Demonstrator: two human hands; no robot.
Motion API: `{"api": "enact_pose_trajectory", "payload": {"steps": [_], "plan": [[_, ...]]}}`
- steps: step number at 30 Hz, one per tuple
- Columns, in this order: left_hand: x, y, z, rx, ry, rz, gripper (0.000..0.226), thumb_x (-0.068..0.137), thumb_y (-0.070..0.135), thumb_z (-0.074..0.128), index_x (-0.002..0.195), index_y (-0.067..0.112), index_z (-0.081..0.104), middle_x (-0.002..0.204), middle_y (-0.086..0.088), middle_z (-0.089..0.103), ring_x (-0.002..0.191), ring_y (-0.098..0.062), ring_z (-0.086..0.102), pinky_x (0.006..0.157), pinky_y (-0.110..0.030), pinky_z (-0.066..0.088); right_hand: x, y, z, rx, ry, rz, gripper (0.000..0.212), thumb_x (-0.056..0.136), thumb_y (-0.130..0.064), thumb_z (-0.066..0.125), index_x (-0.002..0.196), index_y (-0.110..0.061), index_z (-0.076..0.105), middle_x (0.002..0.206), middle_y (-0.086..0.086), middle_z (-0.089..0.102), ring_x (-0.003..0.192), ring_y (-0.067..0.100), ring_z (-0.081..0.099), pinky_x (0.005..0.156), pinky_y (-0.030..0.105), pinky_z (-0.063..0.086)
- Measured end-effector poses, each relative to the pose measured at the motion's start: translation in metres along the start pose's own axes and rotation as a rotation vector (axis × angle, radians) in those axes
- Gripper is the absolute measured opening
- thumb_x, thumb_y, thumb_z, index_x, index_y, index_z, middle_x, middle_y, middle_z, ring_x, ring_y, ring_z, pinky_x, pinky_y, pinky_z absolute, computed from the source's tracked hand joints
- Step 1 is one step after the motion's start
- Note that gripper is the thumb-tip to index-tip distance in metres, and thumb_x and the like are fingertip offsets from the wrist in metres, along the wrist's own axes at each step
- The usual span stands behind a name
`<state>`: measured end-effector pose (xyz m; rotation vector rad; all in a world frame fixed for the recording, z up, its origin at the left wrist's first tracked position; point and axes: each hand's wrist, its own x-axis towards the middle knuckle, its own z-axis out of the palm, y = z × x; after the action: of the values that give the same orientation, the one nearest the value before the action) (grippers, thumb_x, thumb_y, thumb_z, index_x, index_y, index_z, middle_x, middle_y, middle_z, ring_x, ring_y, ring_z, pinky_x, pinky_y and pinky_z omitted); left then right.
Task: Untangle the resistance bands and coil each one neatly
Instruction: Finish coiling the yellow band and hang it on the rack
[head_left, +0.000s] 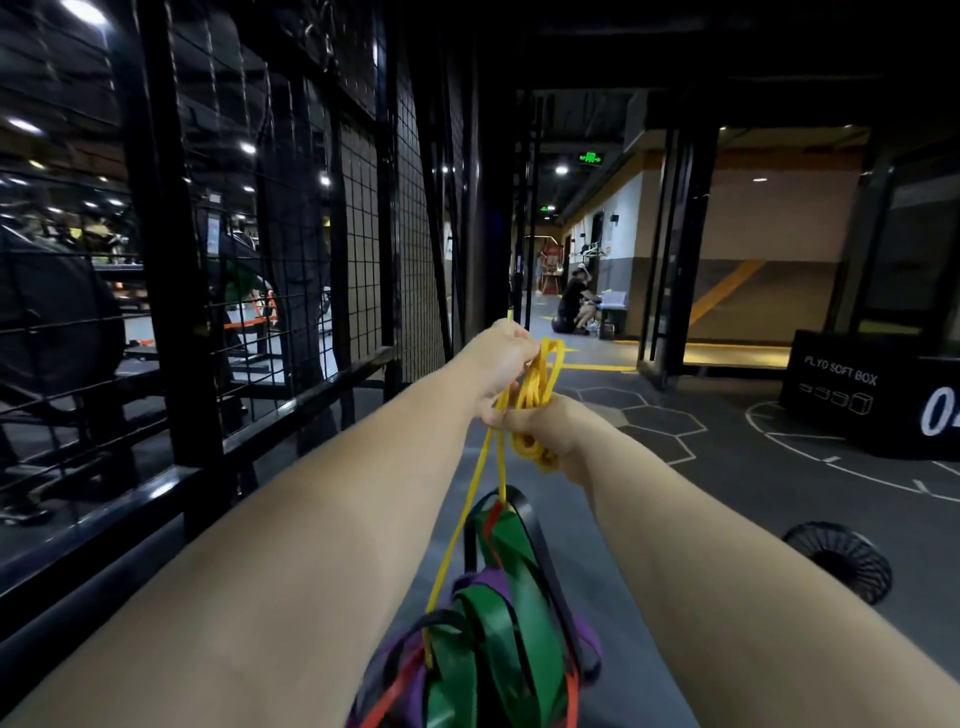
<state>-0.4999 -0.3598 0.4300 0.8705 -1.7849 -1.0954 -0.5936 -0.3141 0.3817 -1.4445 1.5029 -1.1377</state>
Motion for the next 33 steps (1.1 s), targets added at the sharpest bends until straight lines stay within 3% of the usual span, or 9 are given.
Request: {"api": "enact_pose_trajectory", "payload": {"steps": [3,7,11,14,17,22,26,28,33], "plan": [[-0.002,-0.003,-0.002,-0.036,-0.001,0.009,0.007,0.097,0.01,0.048,0.09,0.012,0.048,0.071,-0.003,0.045,0.062,-0.015,0.041,0.064,-0.033,0.042,0.006,0.003,0.005,-0.026,0.02,-0.04,0.017,0.091,-0.033,0.066,0.091,-0.016,0.068,0.081,0.001,0.064,0.077,0.021,0.055,0.066,0.03,0.042],[-0.007,-0.021,-0.01,-0.05,0.093,0.054,0.005,0.097,0.025,0.054,0.094,0.021,0.056,0.098,0.001,0.058,0.091,-0.014,0.054,0.092,-0.036,0.043,0.006,0.003,0.005,0.11,0.017,-0.013,0.021,0.103,-0.032,0.046,0.096,-0.015,0.056,0.081,0.004,0.066,0.073,0.02,0.063,0.06,0.028,0.044],[-0.023,-0.072,-0.008,-0.083,0.058,-0.099,0.031,0.097,0.052,0.04,0.116,0.03,0.051,0.126,0.001,0.058,0.116,-0.016,0.053,0.102,-0.039,0.039,0.017,-0.006,0.001,0.405,0.205,0.034,0.029,0.102,-0.03,0.048,0.082,-0.011,0.052,0.067,0.007,0.054,0.059,0.023,0.055,0.077,0.046,0.051],[-0.038,-0.106,0.008,-0.107,-0.075,-0.174,0.057,0.093,0.06,0.032,0.13,0.022,0.053,0.131,0.004,0.058,0.125,-0.012,0.05,0.103,-0.033,0.034,0.019,-0.025,-0.001,0.64,0.242,0.034,0.029,0.103,-0.031,0.046,0.08,-0.013,0.046,0.065,0.004,0.044,0.051,0.017,0.042,0.064,0.036,0.05],[-0.048,-0.121,0.02,-0.139,-0.115,-0.065,0.066,0.087,0.061,0.03,0.118,0.015,0.065,0.122,-0.003,0.065,0.119,-0.012,0.056,0.097,-0.018,0.04,0.015,-0.051,-0.005,0.78,0.246,-0.014,0.03,0.104,-0.031,0.042,0.079,-0.014,0.042,0.062,0.001,0.038,0.048,0.013,0.034,0.055,0.03,0.046],[-0.041,-0.115,0.028,-0.174,-0.076,-0.008,0.043,0.09,0.062,0.042,0.096,0.029,0.07,0.105,0.0,0.068,0.107,-0.014,0.061,0.101,-0.032,0.043,0.019,-0.066,-0.015,0.867,0.305,-0.057,0.031,0.104,-0.032,0.043,0.078,-0.014,0.045,0.062,0.001,0.04,0.047,0.013,0.036,0.053,0.028,0.046],[-0.025,-0.097,0.022,-0.161,0.088,0.029,0.03,0.103,0.03,0.04,0.078,0.02,0.055,0.069,0.002,0.049,0.062,-0.012,0.05,0.061,-0.025,0.041,0.022,-0.071,-0.022,0.93,0.342,-0.097,0.03,0.103,-0.032,0.045,0.081,-0.012,0.049,0.061,0.002,0.043,0.049,0.014,0.039,0.058,0.031,0.051],[-0.011,-0.084,0.011,-0.101,0.172,0.037,0.028,0.103,0.026,0.037,0.079,0.021,0.05,0.069,0.0,0.041,0.063,-0.015,0.041,0.057,-0.026,0.036,0.021,-0.073,-0.025,0.935,0.351,-0.132,0.029,0.103,-0.031,0.046,0.083,-0.011,0.05,0.062,0.003,0.044,0.051,0.014,0.041,0.061,0.032,0.053],[0.012,-0.038,-0.016,0.112,0.261,0.125,0.03,0.104,0.03,0.034,0.082,0.016,0.048,0.072,0.004,0.048,0.067,-0.011,0.044,0.059,-0.022,0.034,0.019,-0.077,-0.034,0.897,0.355,-0.174,0.029,0.102,-0.034,0.048,0.083,-0.013,0.051,0.061,0.002,0.047,0.055,0.017,0.047,0.04,0.019,0.045]]}}
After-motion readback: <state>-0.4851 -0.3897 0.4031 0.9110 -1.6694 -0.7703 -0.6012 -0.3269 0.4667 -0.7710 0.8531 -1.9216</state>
